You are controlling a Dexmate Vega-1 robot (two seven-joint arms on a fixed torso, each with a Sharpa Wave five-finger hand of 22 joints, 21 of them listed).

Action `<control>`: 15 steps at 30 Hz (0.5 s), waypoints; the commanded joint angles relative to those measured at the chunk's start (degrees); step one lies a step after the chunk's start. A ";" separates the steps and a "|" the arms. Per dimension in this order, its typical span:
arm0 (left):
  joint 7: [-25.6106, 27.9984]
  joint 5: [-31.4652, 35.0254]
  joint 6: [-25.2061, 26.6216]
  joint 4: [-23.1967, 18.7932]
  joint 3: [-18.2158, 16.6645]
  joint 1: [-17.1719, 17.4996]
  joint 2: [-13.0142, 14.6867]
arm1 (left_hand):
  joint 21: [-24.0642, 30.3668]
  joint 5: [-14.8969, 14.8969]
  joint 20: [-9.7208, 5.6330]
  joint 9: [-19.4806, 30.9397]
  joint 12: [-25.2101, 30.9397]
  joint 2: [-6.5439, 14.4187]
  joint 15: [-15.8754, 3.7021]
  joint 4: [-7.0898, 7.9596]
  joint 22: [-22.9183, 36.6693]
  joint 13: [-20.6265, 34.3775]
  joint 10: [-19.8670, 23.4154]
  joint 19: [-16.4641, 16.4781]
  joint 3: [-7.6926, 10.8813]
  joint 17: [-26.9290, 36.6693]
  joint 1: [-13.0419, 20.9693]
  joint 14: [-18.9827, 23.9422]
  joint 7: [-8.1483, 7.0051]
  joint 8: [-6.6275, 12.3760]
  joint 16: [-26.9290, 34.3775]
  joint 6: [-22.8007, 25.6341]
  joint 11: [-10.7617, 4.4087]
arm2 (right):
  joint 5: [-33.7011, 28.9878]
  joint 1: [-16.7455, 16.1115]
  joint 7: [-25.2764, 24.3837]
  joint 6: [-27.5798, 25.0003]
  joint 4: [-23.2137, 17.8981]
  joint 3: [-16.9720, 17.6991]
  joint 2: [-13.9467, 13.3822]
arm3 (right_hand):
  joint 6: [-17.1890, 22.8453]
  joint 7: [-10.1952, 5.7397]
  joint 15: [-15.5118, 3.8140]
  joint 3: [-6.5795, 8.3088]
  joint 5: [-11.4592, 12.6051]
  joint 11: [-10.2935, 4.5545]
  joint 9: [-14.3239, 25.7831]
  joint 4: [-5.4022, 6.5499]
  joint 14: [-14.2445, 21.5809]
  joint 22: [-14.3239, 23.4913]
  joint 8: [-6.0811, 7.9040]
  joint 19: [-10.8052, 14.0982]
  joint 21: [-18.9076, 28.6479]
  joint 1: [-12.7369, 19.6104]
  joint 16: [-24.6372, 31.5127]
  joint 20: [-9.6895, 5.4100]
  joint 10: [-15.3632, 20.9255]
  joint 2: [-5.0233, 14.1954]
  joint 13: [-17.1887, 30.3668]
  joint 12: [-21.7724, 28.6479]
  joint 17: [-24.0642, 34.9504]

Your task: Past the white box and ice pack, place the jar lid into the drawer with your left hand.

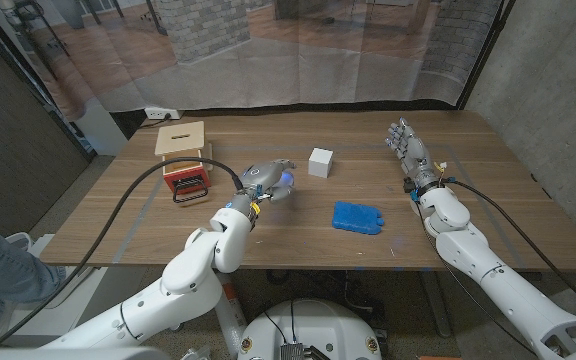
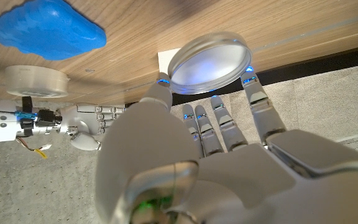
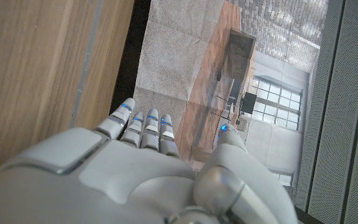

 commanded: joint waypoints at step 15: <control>0.61 -1.98 1.00 -1.65 -2.87 0.99 1.31 | -0.44 0.13 0.22 0.12 -0.18 -0.30 -0.88 0.30 0.23 0.27 0.66 0.30 0.14 0.06 0.54 0.56 0.02 -0.31 -0.14 0.64 0.05 | 0.00 0.68 -0.13 -0.82 0.06 -0.10 0.00 | 0.37 0.04 0.24 0.18 0.08 0.17 0.29 -0.27 0.58 0.16 0.13 1.06 0.53 -0.11 0.21 0.30 0.56 0.48 0.31 0.30 0.16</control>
